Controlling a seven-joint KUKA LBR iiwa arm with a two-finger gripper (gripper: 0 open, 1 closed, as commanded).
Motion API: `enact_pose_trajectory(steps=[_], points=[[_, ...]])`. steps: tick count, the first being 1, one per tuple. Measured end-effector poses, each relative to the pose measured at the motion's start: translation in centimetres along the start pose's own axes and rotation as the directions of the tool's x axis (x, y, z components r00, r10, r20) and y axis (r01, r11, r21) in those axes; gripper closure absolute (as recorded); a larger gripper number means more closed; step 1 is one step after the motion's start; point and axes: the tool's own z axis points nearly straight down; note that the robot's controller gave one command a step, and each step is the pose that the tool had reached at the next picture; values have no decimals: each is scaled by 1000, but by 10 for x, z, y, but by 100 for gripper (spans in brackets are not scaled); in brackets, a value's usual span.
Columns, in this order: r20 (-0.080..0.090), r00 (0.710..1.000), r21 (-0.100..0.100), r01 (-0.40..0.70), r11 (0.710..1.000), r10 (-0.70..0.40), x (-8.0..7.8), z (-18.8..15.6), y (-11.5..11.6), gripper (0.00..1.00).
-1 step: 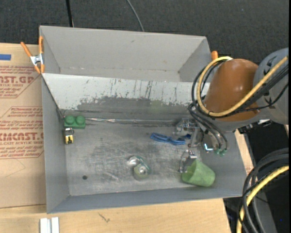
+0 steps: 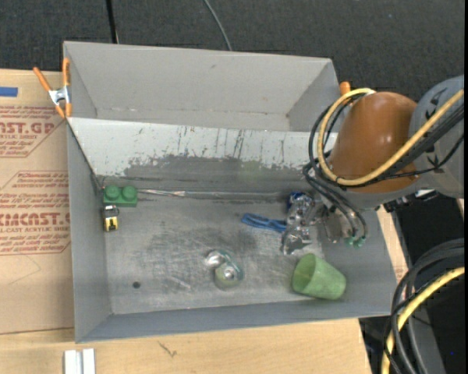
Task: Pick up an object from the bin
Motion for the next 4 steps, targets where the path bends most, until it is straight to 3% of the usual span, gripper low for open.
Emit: enact_pose_trajectory(steps=[1, 2, 3, 4], points=[[5, 997, 0, 74, 997, -74, 6, -49, 11, 100], [-4, 987, -2, 164, 987, -164, -26, 87, 42, 100], [0, 987, -1, 162, 987, -162, -27, 82, 41, 0], [11, 880, 3, 475, 880, -475, 6, 102, 102, 0]])
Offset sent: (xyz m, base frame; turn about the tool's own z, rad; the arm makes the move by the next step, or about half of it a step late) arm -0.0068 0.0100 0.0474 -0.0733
